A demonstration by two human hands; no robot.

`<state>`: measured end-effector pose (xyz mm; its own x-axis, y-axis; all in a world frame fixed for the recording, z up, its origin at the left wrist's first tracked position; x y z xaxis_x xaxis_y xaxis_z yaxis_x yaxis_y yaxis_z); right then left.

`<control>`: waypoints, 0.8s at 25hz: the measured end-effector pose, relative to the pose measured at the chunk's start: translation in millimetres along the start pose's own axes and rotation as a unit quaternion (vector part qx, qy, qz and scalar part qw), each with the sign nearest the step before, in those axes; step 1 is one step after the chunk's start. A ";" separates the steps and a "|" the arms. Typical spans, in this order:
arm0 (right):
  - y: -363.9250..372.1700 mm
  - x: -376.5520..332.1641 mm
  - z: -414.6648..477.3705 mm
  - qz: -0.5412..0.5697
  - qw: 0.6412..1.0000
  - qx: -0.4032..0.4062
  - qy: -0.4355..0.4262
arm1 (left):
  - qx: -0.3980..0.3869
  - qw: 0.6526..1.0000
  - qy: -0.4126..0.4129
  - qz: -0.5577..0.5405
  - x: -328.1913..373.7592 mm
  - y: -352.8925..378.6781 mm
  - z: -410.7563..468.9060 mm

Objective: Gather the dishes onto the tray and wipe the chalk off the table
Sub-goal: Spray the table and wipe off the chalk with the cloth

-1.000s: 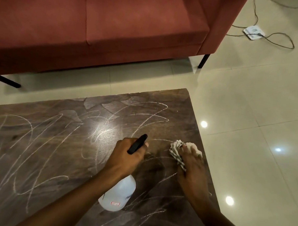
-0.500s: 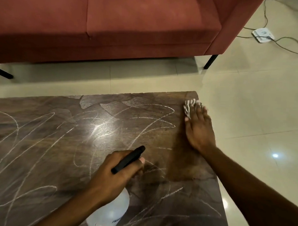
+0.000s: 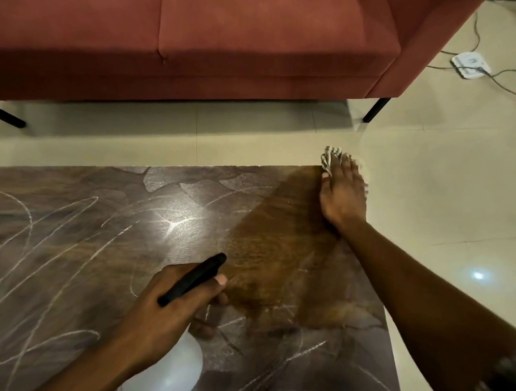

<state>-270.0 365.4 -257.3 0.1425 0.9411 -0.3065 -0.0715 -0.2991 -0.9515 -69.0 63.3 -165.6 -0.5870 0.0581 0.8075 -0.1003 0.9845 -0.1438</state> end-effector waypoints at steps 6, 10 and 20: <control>50.8 -89.6 -125.3 0.044 0.886 -0.152 -0.435 | -0.007 0.999 0.004 0.037 -9.1 10.8 0.0; 7.8 6.1 -65.5 0.035 0.977 -0.073 -0.197 | -0.044 0.992 0.042 0.113 -17.2 7.4 -18.9; -59.4 108.2 -183.9 0.391 0.905 0.063 0.157 | 0.013 0.963 0.089 0.255 -92.5 -5.6 -113.2</control>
<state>-68.9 456.1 -238.5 0.2719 0.3533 -0.8951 -0.3803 -0.8150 -0.4372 76.7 71.1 -174.7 -0.4183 0.5633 0.7125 0.1427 0.8155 -0.5609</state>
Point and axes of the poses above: each hand's wrist, its own z-axis towards the middle knuckle, its own y-axis out of the palm, x = y × z, the point moved 4 cm from there along z, towards the middle knuckle, and after that the axes turned 13 degrees about x, right-handed, at the moved point
